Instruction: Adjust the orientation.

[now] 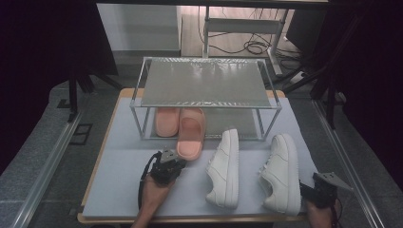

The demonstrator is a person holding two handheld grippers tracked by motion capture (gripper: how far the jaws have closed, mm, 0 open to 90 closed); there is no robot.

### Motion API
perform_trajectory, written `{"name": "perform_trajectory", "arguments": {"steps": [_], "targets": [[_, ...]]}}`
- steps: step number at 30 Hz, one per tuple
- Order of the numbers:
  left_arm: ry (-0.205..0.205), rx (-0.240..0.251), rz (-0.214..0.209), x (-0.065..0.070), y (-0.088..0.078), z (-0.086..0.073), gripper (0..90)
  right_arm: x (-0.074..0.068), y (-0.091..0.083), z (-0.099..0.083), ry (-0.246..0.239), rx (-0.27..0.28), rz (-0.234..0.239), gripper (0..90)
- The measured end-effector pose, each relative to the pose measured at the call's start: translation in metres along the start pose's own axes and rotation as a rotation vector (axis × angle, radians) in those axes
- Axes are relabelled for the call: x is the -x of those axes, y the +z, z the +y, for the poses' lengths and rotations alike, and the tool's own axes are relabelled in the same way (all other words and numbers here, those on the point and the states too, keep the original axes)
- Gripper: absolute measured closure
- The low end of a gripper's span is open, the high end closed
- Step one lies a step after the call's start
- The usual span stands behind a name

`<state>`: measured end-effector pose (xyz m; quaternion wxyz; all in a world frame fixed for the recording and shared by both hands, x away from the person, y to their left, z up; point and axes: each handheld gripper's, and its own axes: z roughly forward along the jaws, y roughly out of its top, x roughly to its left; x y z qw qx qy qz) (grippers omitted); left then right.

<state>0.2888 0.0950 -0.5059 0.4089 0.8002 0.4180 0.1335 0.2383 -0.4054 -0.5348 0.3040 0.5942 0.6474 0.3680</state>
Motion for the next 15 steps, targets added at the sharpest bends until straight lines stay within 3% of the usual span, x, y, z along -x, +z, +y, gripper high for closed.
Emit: {"name": "perform_trajectory", "arguments": {"steps": [15], "targets": [[-0.014,0.004,0.036,-0.007,0.018,0.014,87.6,0.0,0.0,0.0,0.0,0.0,0.0,16.9]]}}
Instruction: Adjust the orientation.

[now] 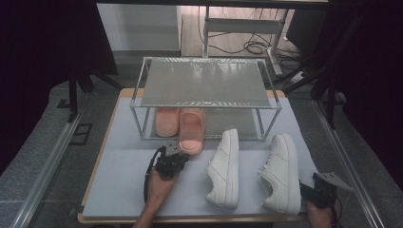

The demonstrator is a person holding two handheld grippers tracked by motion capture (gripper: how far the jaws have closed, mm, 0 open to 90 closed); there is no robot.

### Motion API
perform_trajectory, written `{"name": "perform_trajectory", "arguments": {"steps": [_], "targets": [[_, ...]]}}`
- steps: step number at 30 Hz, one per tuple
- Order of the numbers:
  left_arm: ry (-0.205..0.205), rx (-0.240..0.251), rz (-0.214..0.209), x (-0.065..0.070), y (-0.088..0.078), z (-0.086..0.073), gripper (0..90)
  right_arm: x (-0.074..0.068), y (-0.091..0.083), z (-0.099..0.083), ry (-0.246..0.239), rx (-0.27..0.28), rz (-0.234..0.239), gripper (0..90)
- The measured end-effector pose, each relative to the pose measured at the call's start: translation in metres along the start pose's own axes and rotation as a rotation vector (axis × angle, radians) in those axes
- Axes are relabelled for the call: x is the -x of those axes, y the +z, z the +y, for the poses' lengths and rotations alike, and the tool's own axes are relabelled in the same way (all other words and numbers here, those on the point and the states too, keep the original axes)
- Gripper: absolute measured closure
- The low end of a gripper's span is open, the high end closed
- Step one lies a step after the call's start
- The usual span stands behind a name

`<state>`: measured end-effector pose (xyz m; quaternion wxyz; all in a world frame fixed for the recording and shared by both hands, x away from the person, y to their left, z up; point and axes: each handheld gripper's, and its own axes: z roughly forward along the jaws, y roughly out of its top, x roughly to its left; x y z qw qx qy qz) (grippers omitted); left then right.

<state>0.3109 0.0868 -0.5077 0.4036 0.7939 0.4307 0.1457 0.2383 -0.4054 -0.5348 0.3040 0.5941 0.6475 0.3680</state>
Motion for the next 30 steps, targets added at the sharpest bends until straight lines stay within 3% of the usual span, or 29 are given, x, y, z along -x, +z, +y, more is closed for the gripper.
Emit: {"name": "perform_trajectory", "arguments": {"steps": [18,30], "targets": [[-0.013,-0.012,0.053,-0.02,0.022,0.019,88.2,0.0,0.0,0.0,-0.003,0.0,0.0,16.9],[-0.058,-0.004,0.086,-0.03,0.036,0.029,88.2,0.0,0.0,0.0,-0.003,0.0,0.0,16.9]]}}
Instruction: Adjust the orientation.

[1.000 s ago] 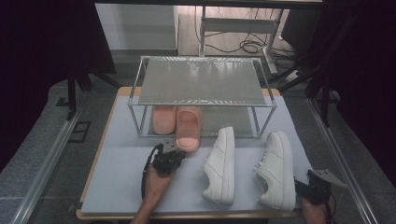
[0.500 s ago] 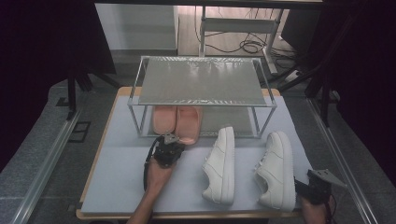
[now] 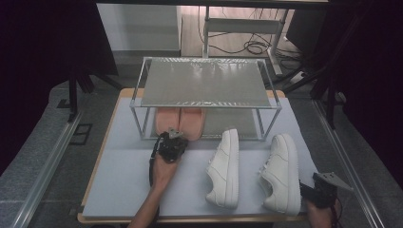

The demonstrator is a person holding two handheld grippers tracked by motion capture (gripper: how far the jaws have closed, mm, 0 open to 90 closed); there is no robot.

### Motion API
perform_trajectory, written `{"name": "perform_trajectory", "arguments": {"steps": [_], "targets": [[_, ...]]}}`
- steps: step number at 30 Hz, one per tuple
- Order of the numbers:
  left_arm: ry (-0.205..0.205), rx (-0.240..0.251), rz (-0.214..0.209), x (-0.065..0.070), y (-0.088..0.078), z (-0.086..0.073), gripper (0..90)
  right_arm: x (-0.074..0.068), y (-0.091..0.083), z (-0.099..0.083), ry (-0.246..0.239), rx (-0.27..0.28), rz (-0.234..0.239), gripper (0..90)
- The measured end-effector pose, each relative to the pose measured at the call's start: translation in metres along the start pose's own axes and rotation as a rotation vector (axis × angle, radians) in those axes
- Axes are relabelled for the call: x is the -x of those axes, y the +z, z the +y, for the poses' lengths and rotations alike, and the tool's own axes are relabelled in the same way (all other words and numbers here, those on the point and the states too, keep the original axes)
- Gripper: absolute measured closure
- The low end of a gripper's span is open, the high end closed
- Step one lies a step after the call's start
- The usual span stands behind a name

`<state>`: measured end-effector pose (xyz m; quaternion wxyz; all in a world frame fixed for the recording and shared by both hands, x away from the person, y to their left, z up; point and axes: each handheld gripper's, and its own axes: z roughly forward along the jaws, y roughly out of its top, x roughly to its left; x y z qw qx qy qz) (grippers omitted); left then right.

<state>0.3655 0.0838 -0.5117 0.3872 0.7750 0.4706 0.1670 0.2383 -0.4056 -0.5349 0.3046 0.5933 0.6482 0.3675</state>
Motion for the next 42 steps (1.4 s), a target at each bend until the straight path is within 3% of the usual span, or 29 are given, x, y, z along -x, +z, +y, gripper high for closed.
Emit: {"name": "perform_trajectory", "arguments": {"steps": [20,31,42], "targets": [[-0.017,-0.025,0.023,-0.003,0.019,0.011,86.7,0.0,0.0,0.0,0.0,0.0,0.0,16.9],[0.001,-0.006,-0.007,0.003,0.005,0.008,78.7,0.0,0.0,0.0,0.0,0.0,0.0,16.9],[0.028,0.003,-0.046,0.003,-0.019,0.003,64.2,0.0,0.0,0.0,0.0,0.0,0.0,16.9]]}}
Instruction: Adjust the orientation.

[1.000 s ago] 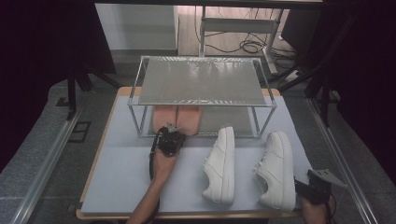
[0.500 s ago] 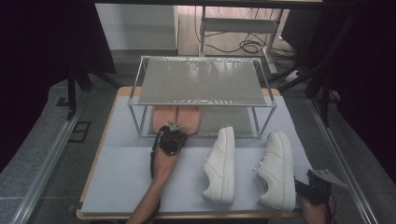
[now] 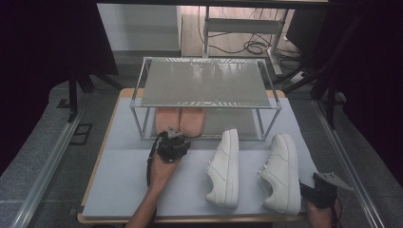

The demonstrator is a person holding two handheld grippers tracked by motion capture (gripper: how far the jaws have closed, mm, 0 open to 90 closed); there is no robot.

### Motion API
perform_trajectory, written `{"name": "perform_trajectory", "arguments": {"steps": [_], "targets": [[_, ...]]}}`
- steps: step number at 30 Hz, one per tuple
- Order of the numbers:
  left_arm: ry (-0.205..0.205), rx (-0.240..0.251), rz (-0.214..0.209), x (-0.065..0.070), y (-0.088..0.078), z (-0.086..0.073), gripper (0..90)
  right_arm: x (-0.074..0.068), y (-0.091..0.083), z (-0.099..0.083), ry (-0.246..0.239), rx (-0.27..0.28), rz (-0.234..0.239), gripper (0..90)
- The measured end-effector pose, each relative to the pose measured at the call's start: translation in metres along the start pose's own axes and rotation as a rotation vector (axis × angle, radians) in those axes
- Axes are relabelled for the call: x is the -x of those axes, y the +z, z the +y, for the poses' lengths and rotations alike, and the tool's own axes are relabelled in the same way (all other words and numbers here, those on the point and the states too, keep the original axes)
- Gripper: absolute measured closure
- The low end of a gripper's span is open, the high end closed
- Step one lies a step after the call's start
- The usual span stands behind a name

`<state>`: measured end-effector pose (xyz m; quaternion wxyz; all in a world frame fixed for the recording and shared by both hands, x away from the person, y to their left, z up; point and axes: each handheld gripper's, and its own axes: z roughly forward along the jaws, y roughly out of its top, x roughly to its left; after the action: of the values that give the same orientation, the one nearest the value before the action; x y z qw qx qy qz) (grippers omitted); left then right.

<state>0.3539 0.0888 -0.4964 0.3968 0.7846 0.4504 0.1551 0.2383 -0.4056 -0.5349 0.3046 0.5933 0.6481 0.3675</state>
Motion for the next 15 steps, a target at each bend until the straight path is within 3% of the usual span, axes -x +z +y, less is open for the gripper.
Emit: {"name": "perform_trajectory", "arguments": {"steps": [10,15], "targets": [[0.04,-0.009,-0.011,0.001,-0.021,-0.007,44.2,0.0,0.0,0.0,0.0,0.0,0.0,16.9],[0.026,0.016,-0.04,0.0,-0.033,-0.012,35.4,0.0,0.0,0.0,0.0,0.0,-0.001,16.9]]}}
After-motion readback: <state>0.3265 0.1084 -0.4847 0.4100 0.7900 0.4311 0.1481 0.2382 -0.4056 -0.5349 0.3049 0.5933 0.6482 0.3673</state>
